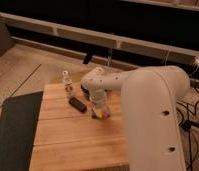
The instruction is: Place the pepper on the white sponge
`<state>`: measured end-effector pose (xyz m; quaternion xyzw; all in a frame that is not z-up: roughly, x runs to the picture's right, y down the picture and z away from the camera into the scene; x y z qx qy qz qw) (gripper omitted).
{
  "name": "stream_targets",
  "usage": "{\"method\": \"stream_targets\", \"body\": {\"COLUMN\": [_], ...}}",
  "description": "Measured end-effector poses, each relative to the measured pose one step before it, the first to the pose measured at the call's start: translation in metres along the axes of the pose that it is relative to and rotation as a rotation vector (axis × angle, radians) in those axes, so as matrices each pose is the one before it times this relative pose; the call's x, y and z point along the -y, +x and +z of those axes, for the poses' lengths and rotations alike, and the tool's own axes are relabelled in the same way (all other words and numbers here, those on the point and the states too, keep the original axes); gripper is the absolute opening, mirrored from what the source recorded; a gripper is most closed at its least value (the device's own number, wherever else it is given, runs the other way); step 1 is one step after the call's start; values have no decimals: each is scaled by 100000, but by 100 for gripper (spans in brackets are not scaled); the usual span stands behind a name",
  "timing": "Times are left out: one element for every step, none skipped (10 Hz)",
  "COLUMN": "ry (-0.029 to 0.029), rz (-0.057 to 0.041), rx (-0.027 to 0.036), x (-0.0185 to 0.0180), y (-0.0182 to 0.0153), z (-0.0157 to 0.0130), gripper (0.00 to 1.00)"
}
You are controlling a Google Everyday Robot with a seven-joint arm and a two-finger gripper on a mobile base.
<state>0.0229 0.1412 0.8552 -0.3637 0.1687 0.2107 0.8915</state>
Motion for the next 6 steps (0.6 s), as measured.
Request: {"method": "stream_targets", "body": {"ry": [1178,169,183,-457,-560,-56], "rz": [-245,111,237,476,297,29], "rx": [-557,-251,-179,-176,-46,49], "x": [611,328,465,346,52,-15], "y": [119,24,20,46,50,-12], "z": [-12,60,77,213,123,-24], "gripper": [60,68,77,80,80,80]}}
